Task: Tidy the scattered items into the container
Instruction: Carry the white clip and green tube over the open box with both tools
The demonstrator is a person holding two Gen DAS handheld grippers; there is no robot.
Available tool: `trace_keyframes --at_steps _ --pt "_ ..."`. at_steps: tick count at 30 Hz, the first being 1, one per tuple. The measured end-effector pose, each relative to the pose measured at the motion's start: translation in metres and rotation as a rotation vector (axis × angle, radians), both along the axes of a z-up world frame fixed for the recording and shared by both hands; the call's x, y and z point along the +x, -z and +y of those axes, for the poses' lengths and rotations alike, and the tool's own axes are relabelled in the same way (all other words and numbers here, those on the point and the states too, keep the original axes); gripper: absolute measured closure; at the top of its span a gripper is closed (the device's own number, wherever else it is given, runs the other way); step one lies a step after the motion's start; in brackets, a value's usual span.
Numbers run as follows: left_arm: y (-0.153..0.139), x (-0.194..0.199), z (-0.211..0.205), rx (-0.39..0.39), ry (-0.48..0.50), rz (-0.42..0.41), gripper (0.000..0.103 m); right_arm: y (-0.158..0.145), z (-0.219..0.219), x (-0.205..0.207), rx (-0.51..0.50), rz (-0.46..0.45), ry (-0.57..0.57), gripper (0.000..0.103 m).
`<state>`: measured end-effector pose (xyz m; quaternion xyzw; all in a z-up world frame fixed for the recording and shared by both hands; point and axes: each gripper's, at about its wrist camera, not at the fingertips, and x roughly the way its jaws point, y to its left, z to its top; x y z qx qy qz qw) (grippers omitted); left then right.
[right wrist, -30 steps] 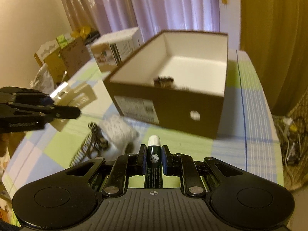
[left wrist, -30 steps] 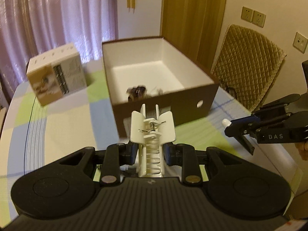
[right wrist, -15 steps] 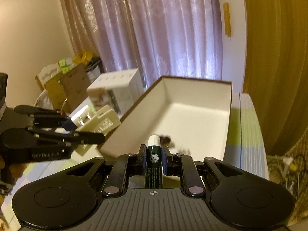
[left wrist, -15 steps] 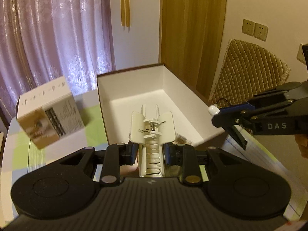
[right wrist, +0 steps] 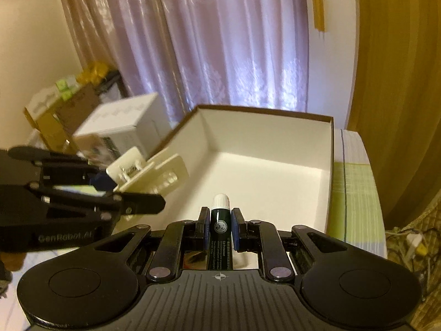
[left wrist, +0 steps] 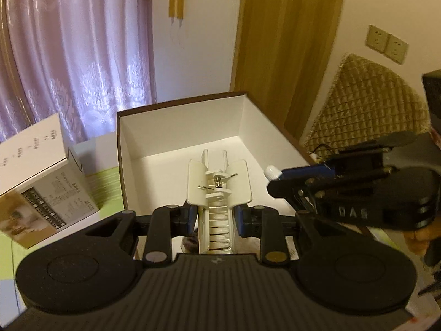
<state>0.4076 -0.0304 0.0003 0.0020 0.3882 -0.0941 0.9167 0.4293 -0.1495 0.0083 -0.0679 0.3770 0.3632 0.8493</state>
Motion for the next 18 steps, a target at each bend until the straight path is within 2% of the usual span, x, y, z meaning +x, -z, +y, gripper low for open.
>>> trace_keyframes --at_steps 5,8,13,18 --pt "0.023 0.038 0.006 -0.013 -0.027 0.064 0.08 0.023 0.012 0.029 -0.081 0.015 0.001 0.09" --pt "0.035 0.057 0.005 0.013 -0.024 0.087 0.08 0.034 0.017 0.044 -0.102 0.029 0.004 0.09" --pt "0.052 0.078 0.004 0.051 -0.02 0.121 0.08 0.051 0.024 0.062 -0.166 0.022 -0.007 0.09" --pt "0.067 0.091 0.001 0.064 -0.02 0.15 0.08 0.059 0.026 0.071 -0.184 0.027 -0.022 0.09"
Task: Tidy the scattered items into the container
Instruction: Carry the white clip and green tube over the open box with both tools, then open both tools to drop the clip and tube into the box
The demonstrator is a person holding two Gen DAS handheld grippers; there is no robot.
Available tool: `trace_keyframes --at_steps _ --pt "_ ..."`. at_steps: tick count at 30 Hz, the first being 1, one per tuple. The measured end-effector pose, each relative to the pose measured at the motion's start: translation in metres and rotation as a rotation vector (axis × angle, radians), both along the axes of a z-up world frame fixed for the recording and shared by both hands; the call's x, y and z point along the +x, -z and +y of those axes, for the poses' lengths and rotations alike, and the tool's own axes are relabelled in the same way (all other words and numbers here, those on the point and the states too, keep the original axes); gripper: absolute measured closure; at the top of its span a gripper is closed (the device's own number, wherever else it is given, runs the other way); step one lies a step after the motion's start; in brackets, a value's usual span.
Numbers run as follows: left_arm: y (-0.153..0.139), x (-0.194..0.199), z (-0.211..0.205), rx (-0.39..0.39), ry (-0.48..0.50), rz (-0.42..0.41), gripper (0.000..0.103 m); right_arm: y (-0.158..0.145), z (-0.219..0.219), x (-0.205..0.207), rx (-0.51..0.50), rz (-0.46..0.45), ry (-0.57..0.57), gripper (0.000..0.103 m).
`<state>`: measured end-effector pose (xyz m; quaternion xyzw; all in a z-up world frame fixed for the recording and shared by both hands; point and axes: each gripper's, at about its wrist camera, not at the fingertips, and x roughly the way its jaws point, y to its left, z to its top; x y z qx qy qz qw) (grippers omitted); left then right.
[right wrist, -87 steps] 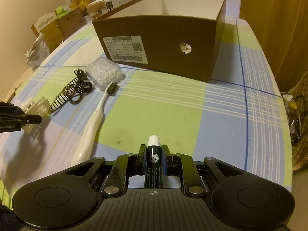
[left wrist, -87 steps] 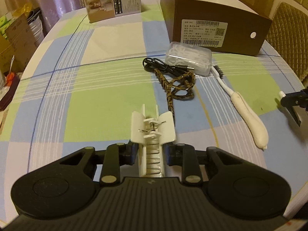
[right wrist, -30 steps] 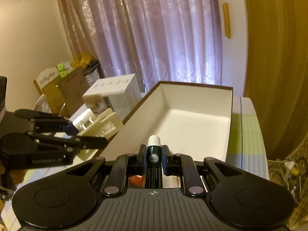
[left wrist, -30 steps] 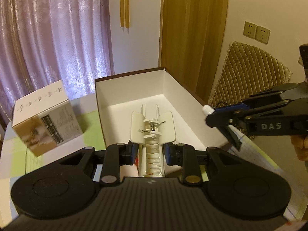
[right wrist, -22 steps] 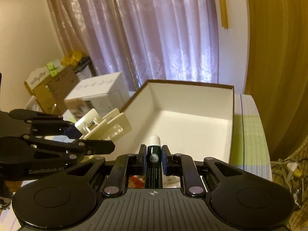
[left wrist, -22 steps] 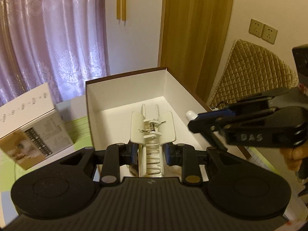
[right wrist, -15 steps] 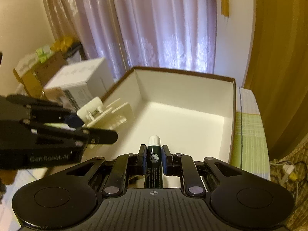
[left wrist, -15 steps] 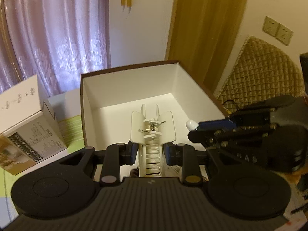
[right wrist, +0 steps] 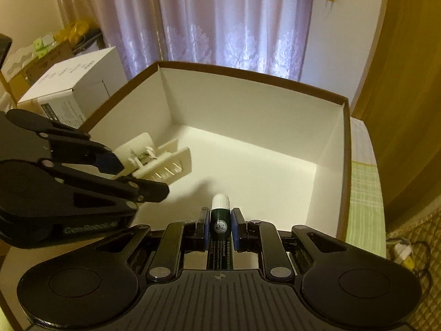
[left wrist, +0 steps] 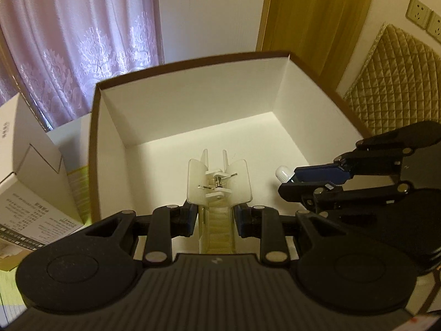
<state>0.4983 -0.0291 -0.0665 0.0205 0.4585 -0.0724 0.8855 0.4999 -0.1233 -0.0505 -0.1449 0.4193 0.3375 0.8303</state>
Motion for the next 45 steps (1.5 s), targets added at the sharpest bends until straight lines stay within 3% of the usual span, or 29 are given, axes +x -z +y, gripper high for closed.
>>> trace_keyframes --at_steps 13,16,19,21,23,28,31,34,38,42,45 --pt "0.007 -0.001 0.004 0.015 0.012 0.022 0.079 0.0 0.006 0.008 -0.018 0.009 -0.01 0.09" --pt "0.005 -0.003 0.004 0.019 0.008 0.021 0.069 -0.001 0.007 0.008 -0.018 0.009 -0.002 0.09" --pt "0.001 -0.006 0.004 0.025 0.011 0.014 0.068 -0.003 0.006 0.007 -0.017 0.008 0.008 0.09" --pt "-0.001 -0.008 0.004 0.029 0.015 0.009 0.068 -0.005 0.004 0.006 -0.016 0.006 0.009 0.082" --pt "-0.004 -0.011 0.003 0.039 0.016 0.004 0.066 -0.008 0.001 0.004 -0.013 -0.01 0.015 0.065" --pt "-0.01 -0.021 0.0 0.064 0.034 -0.003 0.062 -0.018 -0.007 -0.005 0.013 -0.018 -0.003 0.055" --pt "-0.012 -0.027 -0.002 0.093 0.036 -0.015 0.05 -0.024 -0.013 -0.012 0.022 -0.033 -0.001 0.044" --pt "-0.016 -0.031 -0.001 0.088 0.027 -0.016 0.048 -0.03 -0.023 -0.019 0.058 -0.035 0.015 0.029" --pt "-0.023 -0.042 0.0 0.108 0.018 -0.036 0.037 -0.043 -0.033 -0.032 0.115 -0.05 0.021 0.011" --pt "-0.032 -0.054 0.001 0.101 0.008 -0.048 0.024 -0.053 -0.038 -0.049 0.116 -0.061 0.013 0.004" --pt "-0.038 -0.065 0.003 0.097 0.001 -0.053 0.021 -0.06 -0.042 -0.062 0.119 -0.073 0.015 0.002"
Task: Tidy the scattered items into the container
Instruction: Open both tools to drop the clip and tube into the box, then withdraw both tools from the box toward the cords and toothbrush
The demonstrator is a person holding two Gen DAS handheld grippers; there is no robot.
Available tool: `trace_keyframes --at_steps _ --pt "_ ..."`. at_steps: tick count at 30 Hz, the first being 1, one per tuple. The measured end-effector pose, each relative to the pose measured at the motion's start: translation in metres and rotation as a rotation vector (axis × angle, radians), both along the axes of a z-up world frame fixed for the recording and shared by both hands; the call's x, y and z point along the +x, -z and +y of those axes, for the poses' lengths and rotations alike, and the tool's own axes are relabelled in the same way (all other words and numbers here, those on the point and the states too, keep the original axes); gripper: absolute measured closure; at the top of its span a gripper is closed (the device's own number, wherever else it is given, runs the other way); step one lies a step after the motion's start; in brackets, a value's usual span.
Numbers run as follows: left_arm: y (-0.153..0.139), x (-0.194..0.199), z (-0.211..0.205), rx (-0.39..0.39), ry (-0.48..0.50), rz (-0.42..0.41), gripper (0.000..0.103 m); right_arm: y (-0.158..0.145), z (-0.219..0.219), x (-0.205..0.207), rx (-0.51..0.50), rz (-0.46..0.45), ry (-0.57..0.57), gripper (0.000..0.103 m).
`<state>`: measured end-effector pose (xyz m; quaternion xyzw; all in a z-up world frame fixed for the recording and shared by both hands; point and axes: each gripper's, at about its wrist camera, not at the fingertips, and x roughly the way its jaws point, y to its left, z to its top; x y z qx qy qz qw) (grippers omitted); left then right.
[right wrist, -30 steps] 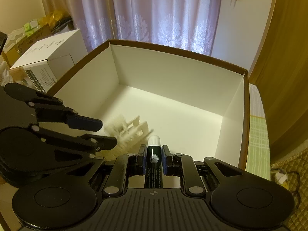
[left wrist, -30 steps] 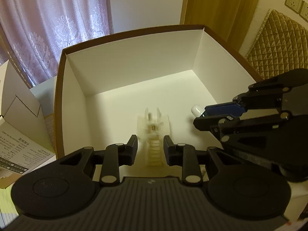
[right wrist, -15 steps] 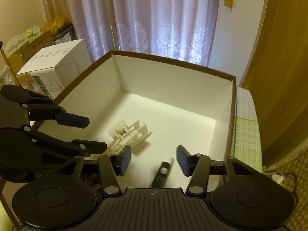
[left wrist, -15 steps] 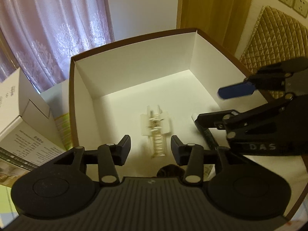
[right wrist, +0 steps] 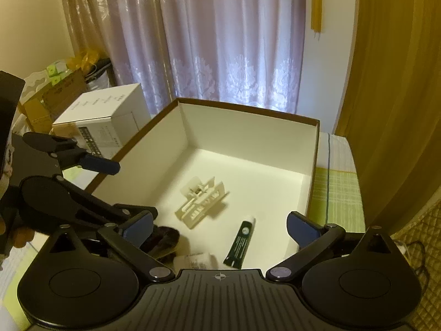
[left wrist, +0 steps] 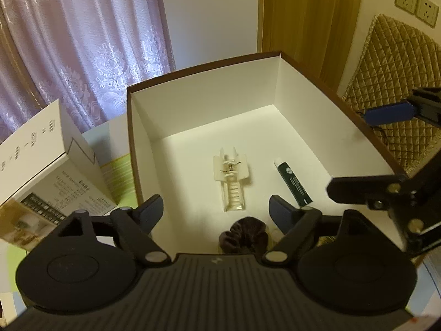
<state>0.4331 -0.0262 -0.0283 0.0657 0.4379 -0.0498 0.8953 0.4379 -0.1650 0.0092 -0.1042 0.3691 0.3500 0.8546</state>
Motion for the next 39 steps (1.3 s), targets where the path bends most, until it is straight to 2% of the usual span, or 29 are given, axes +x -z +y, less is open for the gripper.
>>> trace_keyframes --at_steps 5,16,22,25,33,39 --pt "-0.013 -0.02 0.002 0.002 -0.025 -0.012 0.013 -0.008 -0.006 -0.02 -0.013 -0.001 0.015 0.002" --pt "-0.053 -0.083 -0.003 0.048 -0.07 -0.072 0.012 -0.029 -0.02 -0.067 -0.023 -0.015 0.059 0.002" --pt "-0.072 -0.119 -0.001 0.014 -0.114 -0.069 0.012 -0.043 -0.028 -0.093 0.005 -0.029 0.073 0.002" --pt "-0.08 -0.138 -0.001 0.025 -0.129 -0.072 0.012 -0.05 -0.03 -0.107 0.014 -0.041 0.076 0.002" --pt "-0.093 -0.181 -0.005 0.038 -0.16 -0.089 0.009 -0.061 -0.038 -0.139 0.021 -0.069 0.09 0.002" --pt "-0.1 -0.205 -0.009 0.04 -0.174 -0.1 0.009 -0.062 -0.043 -0.158 0.041 -0.053 0.099 0.002"
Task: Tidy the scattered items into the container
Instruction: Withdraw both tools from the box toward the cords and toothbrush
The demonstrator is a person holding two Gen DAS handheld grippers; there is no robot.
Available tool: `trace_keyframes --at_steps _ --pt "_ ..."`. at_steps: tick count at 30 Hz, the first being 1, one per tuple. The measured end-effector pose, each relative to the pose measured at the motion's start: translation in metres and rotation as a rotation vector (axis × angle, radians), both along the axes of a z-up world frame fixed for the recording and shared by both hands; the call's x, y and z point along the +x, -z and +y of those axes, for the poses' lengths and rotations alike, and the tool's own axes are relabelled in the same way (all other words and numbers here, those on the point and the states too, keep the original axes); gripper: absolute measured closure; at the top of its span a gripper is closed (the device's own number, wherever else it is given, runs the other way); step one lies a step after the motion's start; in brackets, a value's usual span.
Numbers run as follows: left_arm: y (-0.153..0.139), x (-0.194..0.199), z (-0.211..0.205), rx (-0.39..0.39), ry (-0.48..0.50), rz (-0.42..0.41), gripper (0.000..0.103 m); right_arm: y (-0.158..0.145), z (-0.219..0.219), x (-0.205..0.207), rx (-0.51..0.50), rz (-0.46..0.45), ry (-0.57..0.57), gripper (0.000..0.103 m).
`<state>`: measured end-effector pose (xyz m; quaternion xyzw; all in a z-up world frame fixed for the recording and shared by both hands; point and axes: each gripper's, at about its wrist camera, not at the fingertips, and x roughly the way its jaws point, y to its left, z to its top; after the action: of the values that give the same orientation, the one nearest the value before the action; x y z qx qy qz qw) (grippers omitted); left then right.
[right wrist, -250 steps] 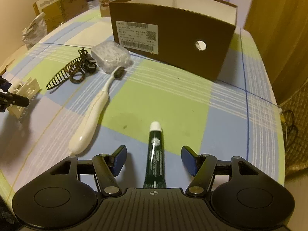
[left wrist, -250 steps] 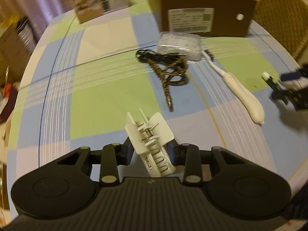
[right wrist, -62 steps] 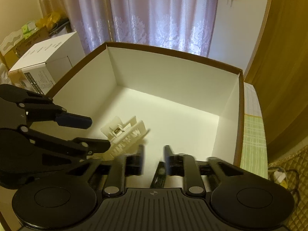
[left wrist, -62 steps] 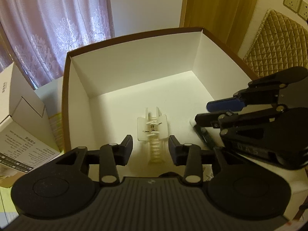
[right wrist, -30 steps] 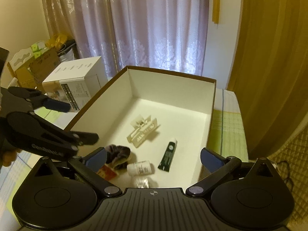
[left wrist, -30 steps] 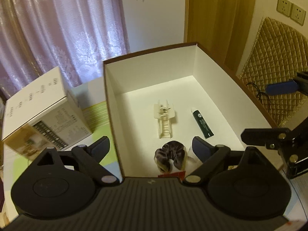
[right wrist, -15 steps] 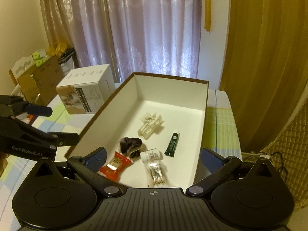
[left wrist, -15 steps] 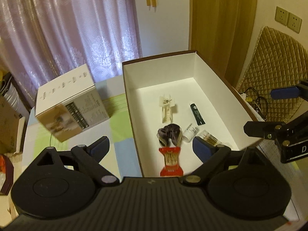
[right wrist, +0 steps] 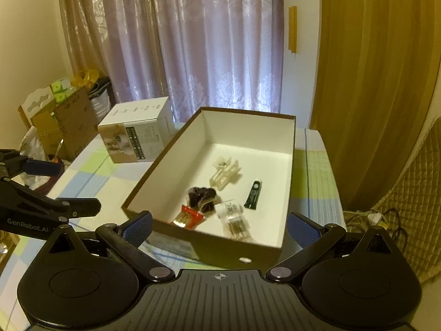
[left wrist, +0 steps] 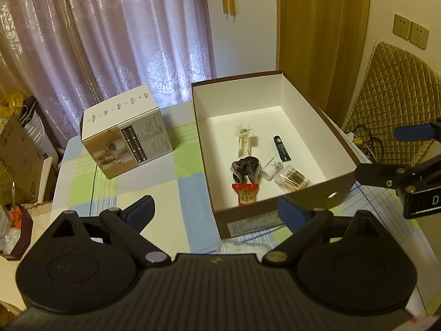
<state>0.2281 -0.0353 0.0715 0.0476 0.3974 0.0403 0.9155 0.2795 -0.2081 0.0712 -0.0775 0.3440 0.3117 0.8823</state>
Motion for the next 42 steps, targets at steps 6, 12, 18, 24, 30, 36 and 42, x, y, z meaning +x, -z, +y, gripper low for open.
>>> trace_keyframes --at_steps 6,12,18,24,30,36,42 --pt "-0.002 -0.019 -0.007 -0.002 0.014 -0.002 0.008 0.001 -0.001 -0.017 -0.004 -0.004 -0.003 0.002" --pt "0.001 -0.033 -0.012 -0.003 0.015 0.006 0.008 0.006 -0.005 -0.033 -0.003 0.004 -0.013 0.002" --pt "0.009 -0.045 -0.012 -0.015 0.008 0.03 0.008 0.016 -0.006 -0.043 -0.013 0.027 -0.007 0.002" --pt "0.022 -0.059 -0.007 -0.019 -0.004 0.054 0.008 0.025 -0.009 -0.052 -0.017 0.043 -0.007 0.002" --pt "0.049 -0.08 0.005 -0.034 -0.026 0.112 0.008 0.045 -0.013 -0.065 -0.054 0.074 -0.02 0.002" --pt "0.071 -0.096 0.016 -0.061 -0.051 0.15 0.008 0.069 -0.015 -0.077 -0.099 0.115 -0.041 0.002" --pt "0.083 -0.104 0.018 -0.07 -0.05 0.156 0.009 0.085 -0.013 -0.08 -0.11 0.144 -0.05 0.002"
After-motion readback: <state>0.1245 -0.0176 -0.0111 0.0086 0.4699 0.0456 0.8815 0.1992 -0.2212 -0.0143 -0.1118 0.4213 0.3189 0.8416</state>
